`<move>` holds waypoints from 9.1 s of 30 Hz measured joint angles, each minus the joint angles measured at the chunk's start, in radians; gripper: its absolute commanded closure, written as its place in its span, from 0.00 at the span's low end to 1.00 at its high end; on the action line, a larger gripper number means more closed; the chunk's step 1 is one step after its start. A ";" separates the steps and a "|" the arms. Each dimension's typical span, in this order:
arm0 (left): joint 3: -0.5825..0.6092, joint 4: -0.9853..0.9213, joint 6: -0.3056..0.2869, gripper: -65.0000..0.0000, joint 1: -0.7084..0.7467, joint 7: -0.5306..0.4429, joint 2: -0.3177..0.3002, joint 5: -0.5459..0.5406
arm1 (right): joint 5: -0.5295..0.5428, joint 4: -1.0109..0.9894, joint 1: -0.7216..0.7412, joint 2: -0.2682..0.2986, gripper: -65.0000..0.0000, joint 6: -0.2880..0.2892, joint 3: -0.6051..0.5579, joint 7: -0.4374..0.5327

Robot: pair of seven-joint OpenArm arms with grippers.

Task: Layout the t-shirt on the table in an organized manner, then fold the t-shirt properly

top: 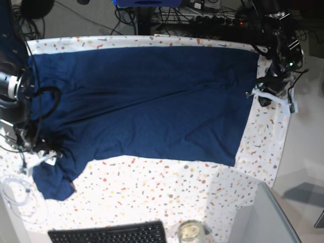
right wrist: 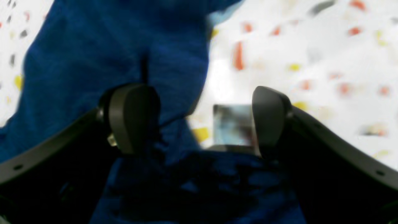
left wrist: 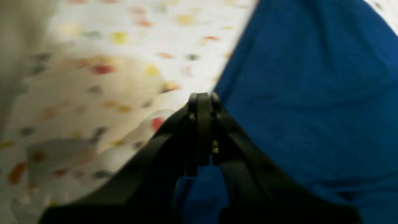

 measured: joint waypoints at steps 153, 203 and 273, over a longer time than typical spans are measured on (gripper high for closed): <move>-0.132 0.073 -0.007 1.00 0.082 -0.004 -0.002 0.006 | 0.003 0.687 -0.101 0.008 0.99 0.097 -0.164 -0.133; -0.138 0.069 -0.007 1.00 0.151 0.000 0.003 -0.007 | -0.044 -0.071 0.161 -0.020 0.41 -0.140 0.064 0.030; -0.130 0.068 -0.008 1.00 0.141 0.000 0.006 -0.005 | -0.052 1.449 -0.770 -0.344 0.99 0.335 -0.228 -0.565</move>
